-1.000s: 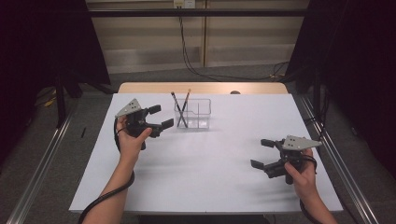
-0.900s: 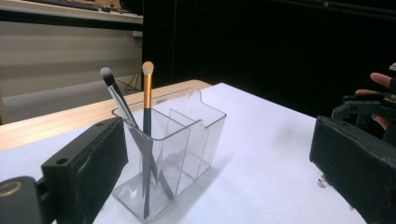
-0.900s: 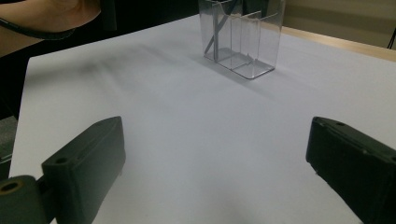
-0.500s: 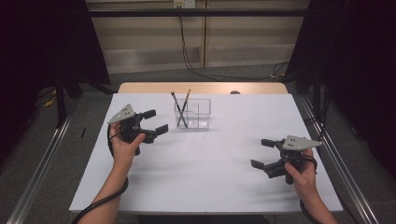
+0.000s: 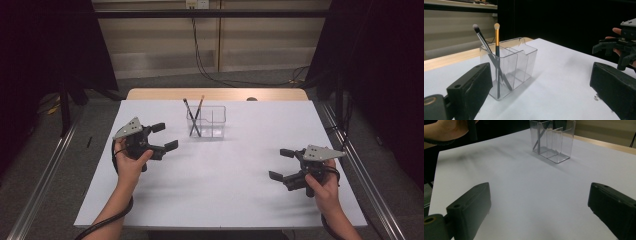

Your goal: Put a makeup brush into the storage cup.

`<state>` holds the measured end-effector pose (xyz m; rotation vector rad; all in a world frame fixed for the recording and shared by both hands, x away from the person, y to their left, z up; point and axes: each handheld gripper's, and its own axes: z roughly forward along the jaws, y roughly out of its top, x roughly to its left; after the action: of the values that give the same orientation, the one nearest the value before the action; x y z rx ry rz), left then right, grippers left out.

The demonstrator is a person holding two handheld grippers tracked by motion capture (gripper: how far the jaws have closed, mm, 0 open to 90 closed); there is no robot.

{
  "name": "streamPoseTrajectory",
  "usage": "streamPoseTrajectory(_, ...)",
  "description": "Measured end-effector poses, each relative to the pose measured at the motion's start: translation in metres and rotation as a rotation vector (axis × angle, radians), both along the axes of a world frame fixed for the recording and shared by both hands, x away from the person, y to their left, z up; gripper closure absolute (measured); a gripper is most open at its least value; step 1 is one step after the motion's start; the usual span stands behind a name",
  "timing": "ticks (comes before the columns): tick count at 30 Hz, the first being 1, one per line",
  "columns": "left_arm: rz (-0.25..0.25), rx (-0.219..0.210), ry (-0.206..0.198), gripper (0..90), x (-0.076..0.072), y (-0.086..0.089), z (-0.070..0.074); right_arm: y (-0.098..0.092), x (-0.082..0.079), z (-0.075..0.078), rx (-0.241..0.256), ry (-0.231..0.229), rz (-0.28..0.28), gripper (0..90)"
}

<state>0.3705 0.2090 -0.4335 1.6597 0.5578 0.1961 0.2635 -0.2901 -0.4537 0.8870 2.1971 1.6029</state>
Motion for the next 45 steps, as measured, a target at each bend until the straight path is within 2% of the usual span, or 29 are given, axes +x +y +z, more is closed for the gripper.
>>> streamPoseTrajectory(23, 0.010, 0.037, 0.004, 4.2, -0.021, 0.021, -0.004, -0.001, 0.000, 0.000, -0.003, -0.003, -0.007, 3.9)
streamPoseTrajectory(45, 0.009, 0.056, 0.007, 4.3, -0.033, 0.029, -0.006, -0.002, 0.000, 0.000, -0.005, -0.004, -0.009, 3.9)
